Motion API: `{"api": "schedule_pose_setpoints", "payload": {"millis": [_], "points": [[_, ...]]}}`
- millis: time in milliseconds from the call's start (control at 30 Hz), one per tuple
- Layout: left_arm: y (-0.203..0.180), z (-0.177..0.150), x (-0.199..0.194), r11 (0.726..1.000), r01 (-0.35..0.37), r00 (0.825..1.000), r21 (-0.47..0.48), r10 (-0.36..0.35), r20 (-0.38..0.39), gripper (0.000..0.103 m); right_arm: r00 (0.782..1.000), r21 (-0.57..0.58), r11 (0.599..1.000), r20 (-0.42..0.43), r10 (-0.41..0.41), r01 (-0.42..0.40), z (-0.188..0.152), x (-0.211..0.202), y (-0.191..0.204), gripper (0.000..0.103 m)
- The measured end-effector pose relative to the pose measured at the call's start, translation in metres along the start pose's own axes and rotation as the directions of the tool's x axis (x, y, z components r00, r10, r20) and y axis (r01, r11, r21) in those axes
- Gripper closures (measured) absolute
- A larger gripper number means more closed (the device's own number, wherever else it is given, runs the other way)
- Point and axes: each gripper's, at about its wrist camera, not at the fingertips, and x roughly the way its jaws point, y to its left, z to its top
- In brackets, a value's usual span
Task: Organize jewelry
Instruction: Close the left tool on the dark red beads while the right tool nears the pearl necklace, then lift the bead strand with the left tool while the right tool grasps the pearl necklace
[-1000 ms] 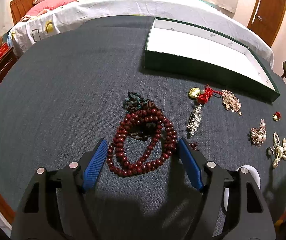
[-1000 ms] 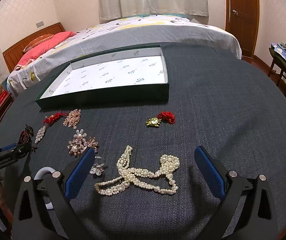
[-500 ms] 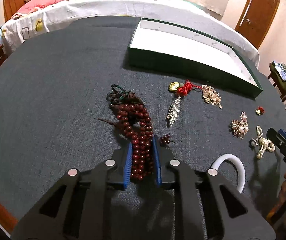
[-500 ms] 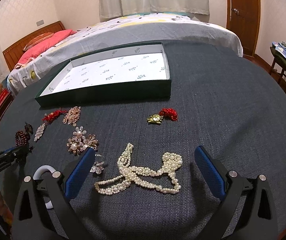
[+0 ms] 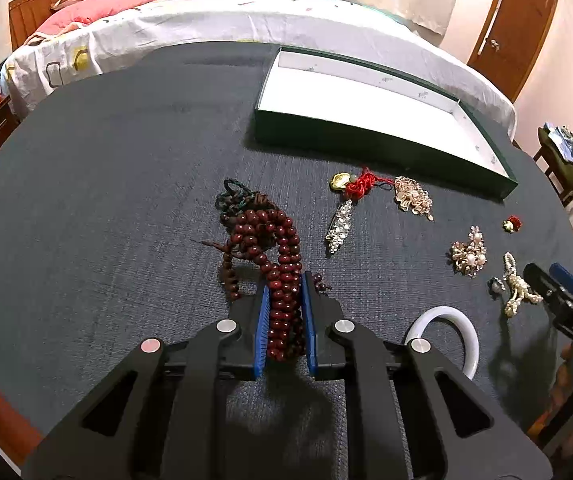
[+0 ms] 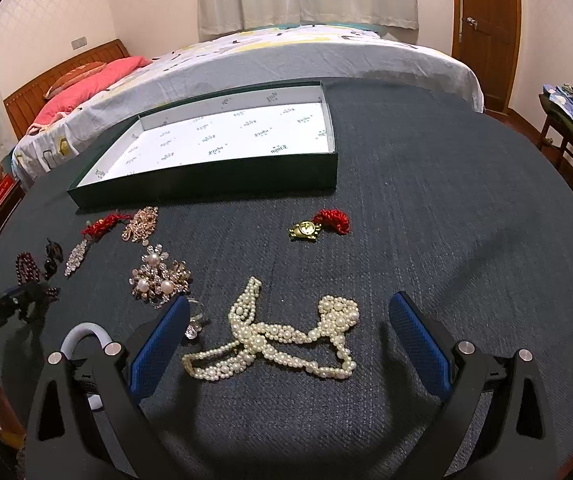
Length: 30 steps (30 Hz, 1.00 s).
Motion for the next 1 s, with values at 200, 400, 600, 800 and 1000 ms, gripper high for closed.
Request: {"api": "schedule_pose_setpoints", "payload": {"millis": [200,400,600,800,1000], "points": [[0.000,-0.001,-0.002,1.000,0.004,1.000,-0.004,-0.004,0.005,0.088,1.000,-0.026,1.000,-0.004,-0.016,0.016,-0.004,0.002,0.003,0.013],[0.002,-0.001,-0.002,1.000,0.005,1.000,-0.011,-0.005,0.005,0.088,0.999,-0.030,1.000,-0.045,-0.008,0.006,-0.010,0.009,0.004,0.044],[0.002,-0.001,-0.002,1.000,0.009,1.000,-0.009,-0.009,0.006,0.088,0.999,-0.060,0.998,-0.048,-0.013,0.010,-0.012,0.008,0.009,0.044],[0.000,-0.002,-0.002,1.000,0.010,1.000,-0.010,-0.010,0.003,0.088,1.000,-0.064,0.998,-0.020,-0.016,0.014,-0.011,-0.002,0.008,0.044],[0.000,-0.002,-0.001,1.000,0.013,1.000,-0.014,-0.013,-0.001,0.088,1.000,-0.073,0.997,-0.011,0.019,-0.020,-0.007,-0.006,0.010,0.046]]}}
